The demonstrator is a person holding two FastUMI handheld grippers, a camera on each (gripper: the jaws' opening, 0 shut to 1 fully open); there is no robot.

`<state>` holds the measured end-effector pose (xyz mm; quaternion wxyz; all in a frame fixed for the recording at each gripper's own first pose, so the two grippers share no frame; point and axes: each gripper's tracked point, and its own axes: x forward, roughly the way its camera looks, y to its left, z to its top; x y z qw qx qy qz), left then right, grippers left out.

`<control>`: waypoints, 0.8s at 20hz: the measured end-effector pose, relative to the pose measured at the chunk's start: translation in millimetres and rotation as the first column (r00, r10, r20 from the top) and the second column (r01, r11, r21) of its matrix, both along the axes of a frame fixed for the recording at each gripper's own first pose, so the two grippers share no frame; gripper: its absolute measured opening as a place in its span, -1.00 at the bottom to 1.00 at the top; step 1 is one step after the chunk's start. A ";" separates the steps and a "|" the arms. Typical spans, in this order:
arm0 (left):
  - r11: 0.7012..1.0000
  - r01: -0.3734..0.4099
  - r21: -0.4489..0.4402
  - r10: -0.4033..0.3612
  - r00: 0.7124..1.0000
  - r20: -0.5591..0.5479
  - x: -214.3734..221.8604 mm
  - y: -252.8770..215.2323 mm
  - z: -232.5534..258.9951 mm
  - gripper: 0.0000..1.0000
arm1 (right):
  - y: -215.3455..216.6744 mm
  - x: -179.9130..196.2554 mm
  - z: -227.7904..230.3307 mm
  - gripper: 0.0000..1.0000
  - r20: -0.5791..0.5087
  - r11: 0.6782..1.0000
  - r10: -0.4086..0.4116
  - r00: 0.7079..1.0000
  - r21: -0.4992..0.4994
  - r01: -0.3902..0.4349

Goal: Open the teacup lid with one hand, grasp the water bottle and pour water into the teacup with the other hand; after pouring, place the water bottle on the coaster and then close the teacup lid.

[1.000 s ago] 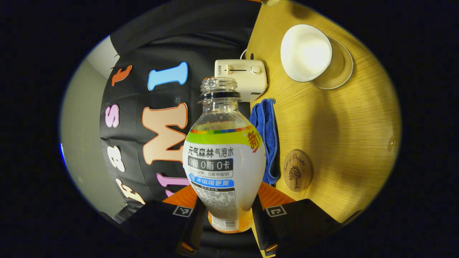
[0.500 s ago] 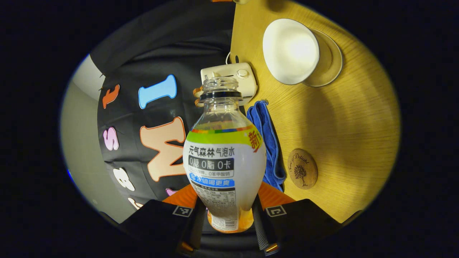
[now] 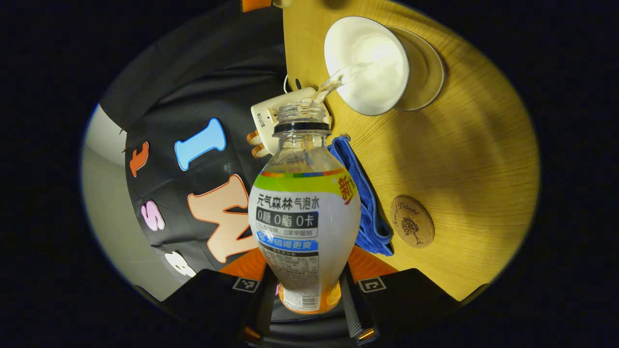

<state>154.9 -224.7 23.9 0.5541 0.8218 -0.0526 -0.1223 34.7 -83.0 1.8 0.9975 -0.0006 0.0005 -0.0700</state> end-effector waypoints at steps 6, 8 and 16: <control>0.997 0.015 0.081 -0.017 1.000 0.016 -2.0 -3.7 8.8 0.17 | 0.1 0.0 -0.1 -0.24 -0.001 1.000 0.000 1.000 0.000 0.000; 0.996 0.019 0.088 -0.020 1.000 0.015 -1.0 -5.4 9.1 0.17 | 0.4 0.2 -0.3 -0.27 0.000 1.000 0.000 1.000 0.000 0.000; 0.983 0.023 0.184 -0.033 0.998 0.047 -0.7 -8.6 24.3 0.17 | -0.1 0.3 -0.4 -0.26 0.000 1.000 0.000 1.000 0.000 0.000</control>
